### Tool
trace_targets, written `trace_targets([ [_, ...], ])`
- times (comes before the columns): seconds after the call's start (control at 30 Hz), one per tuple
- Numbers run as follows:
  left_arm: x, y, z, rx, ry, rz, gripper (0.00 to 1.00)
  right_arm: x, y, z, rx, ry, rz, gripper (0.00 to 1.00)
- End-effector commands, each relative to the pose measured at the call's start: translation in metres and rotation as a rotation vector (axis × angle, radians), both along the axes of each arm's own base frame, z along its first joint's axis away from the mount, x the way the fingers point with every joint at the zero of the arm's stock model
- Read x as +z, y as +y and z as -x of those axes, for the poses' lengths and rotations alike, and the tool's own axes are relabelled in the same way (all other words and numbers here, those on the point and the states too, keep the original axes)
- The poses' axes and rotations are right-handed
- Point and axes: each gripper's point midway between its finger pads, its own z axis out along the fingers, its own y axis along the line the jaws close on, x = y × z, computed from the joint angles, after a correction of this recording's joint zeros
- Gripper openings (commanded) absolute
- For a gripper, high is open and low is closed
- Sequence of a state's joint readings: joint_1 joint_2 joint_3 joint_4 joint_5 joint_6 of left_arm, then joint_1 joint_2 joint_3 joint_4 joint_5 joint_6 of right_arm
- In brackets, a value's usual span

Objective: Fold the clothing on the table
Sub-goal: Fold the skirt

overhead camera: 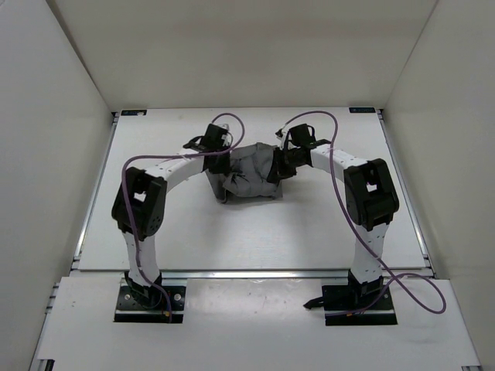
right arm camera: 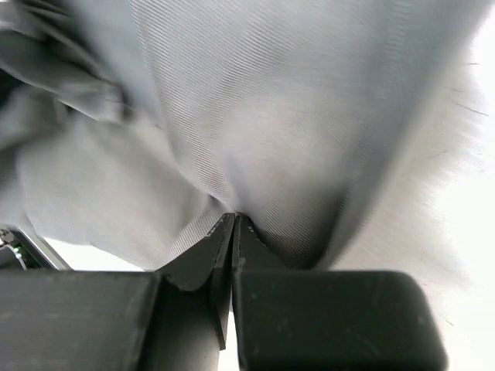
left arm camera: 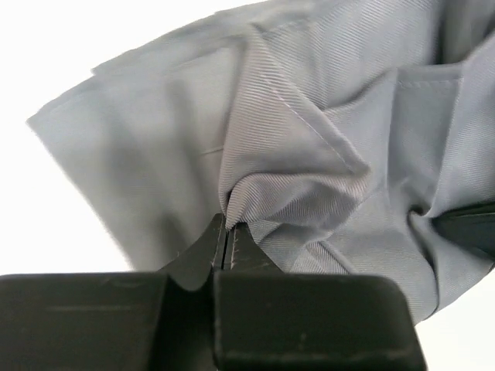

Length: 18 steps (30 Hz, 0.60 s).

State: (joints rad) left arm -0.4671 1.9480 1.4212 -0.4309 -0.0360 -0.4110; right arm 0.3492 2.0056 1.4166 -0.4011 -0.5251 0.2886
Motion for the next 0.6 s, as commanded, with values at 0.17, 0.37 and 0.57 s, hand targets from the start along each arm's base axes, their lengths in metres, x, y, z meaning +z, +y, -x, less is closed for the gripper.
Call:
trace_targets([
  [0.17, 0.035, 0.088, -0.013, 0.258, -0.081, 0.246, 0.63, 0.009, -0.003, -0.005, 0.005, -0.042, -0.009, 0.0],
  [0.37, 0.066, 0.093, -0.019, 0.195, -0.173, 0.266, 0.99, 0.014, 0.003, -0.004, 0.017, -0.051, -0.011, 0.0],
  [0.57, 0.106, 0.06, -0.014, 0.088, -0.258, 0.268, 0.91, 0.019, 0.006, -0.003, 0.024, -0.06, -0.014, 0.0],
])
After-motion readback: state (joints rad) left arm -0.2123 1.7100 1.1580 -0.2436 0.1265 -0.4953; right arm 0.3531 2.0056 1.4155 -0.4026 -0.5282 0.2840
